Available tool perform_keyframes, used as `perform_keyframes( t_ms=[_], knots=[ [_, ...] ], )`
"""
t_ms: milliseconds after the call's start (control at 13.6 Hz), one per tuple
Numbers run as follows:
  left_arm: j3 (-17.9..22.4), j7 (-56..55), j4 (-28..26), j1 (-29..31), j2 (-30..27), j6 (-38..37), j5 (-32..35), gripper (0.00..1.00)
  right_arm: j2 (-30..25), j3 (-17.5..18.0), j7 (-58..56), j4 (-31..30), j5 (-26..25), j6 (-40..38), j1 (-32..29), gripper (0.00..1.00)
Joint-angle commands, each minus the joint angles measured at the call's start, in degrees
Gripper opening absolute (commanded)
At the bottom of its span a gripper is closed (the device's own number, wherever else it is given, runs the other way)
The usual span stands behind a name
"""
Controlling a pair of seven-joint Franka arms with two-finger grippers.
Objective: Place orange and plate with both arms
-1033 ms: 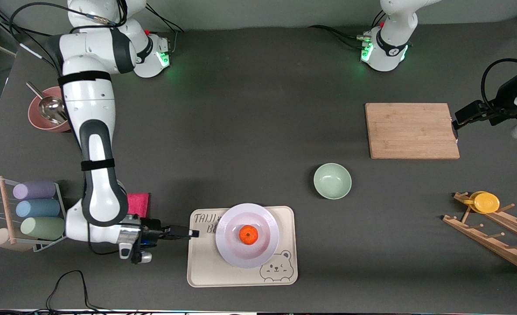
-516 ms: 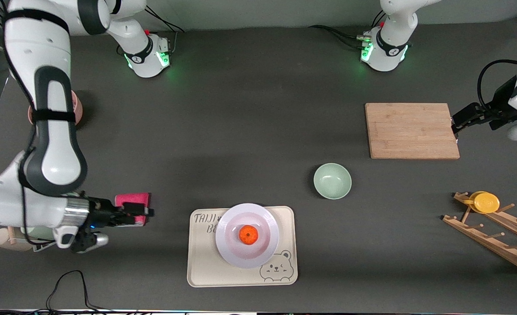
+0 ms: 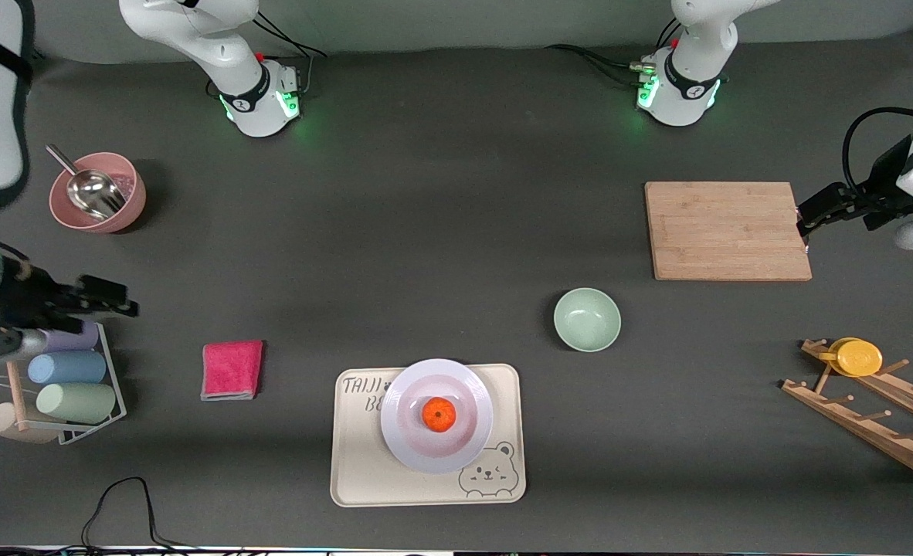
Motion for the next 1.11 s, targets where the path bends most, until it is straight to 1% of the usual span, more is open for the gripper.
perform_keyframes(
  t_ms=[0, 74, 148, 295, 369, 1033],
  knots=[
    [0.1, 0.3, 0.1, -0.1, 0.1, 0.7, 0.8, 1.0, -10.1, 8.3, 6.1, -9.1, -8.4, 0.7, -5.4, 1.0],
    [0.1, 0.2, 0.1, -0.2, 0.1, 0.8, 0.9, 1.0, -12.0, 10.5, 7.2, -10.9, -9.4, 0.7, -7.5, 1.0],
    [-0.1, 0.2, 0.2, -0.3, 0.1, 0.8, 0.9, 1.0, -13.0, 10.8, 7.2, -11.6, -9.6, 0.7, -8.2, 1.0],
    [-0.6, 0.2, 0.2, -0.3, 0.1, 0.9, 1.0, 1.0, -13.4, 10.9, 7.3, -11.4, -12.4, 0.7, -8.0, 1.0],
    [-0.6, 0.2, 0.2, -0.2, 0.1, 0.9, 1.0, 1.0, -13.9, 10.9, 7.3, -11.4, -12.7, 0.6, -7.9, 1.0],
    [-0.6, 0.1, 0.1, -0.1, 0.1, 0.9, 1.0, 1.0, -14.0, 10.6, 7.5, -11.6, -12.6, 0.1, -7.9, 1.0]
  ],
)
